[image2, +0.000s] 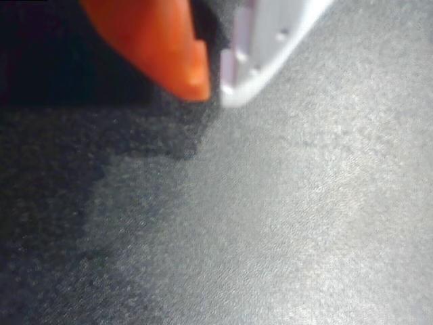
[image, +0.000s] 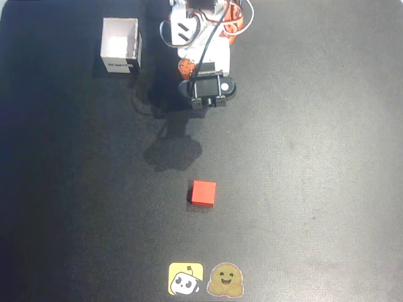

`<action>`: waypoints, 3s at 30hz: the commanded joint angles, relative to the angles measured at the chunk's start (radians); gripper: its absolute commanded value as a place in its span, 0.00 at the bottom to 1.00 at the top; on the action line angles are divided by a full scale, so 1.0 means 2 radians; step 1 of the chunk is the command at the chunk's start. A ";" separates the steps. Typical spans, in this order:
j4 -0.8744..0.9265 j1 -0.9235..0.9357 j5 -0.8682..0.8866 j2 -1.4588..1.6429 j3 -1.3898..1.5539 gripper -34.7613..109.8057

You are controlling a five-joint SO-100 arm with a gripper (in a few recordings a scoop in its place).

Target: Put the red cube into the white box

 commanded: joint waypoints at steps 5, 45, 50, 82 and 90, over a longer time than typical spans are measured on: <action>0.002 0.004 0.002 0.002 -0.002 0.24; -0.016 0.000 0.002 0.002 -0.012 0.24; -0.051 -0.002 0.002 -0.071 -0.065 0.24; -0.091 -0.037 0.038 -0.848 -0.666 0.44; -0.133 -0.045 0.067 -0.892 -0.667 0.43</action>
